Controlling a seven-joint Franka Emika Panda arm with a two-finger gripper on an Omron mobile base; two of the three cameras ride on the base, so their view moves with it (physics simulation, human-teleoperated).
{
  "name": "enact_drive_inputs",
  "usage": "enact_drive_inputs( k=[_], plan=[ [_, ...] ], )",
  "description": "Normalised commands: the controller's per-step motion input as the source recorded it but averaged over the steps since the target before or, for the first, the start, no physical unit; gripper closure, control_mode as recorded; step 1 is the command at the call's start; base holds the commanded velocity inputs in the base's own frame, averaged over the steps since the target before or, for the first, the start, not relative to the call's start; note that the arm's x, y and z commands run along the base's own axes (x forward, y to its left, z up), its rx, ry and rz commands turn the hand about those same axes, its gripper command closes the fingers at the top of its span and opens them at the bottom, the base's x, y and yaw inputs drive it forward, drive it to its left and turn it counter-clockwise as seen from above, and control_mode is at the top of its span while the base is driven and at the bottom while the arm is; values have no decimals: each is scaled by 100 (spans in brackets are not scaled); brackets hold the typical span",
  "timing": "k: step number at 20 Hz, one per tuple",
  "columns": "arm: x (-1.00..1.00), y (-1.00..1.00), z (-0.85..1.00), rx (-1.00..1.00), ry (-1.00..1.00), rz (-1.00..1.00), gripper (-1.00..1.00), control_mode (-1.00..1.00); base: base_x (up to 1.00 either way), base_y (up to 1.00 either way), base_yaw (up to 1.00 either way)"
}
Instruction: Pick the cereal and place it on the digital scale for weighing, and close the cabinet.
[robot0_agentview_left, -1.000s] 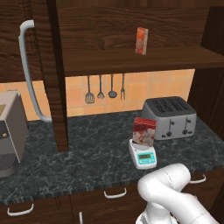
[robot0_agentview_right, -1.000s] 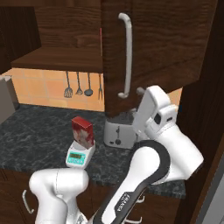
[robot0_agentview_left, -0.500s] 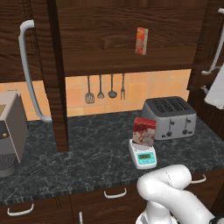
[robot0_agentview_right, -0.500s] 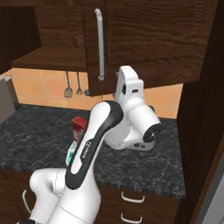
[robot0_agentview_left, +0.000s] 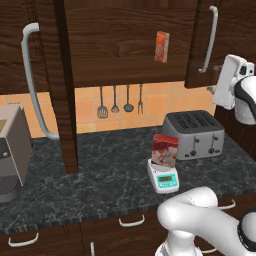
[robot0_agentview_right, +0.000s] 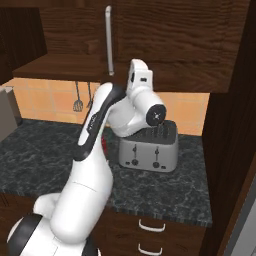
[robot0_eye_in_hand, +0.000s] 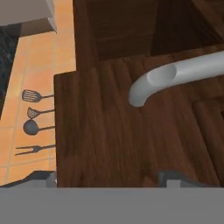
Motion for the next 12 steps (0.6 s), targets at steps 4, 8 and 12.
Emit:
enact_drive_inputs(
  k=[4, 8, 12],
  plan=[
    [78, 0, -11, 0, -3, 0, -100, -100, 0, 0, 0],
    [96, 0, -12, 0, -2, 1, -100, -100, 0, 0, 0],
    [94, -1, 0, 0, 1, 0, -100, -100, 0, 0, 0]
  ],
)
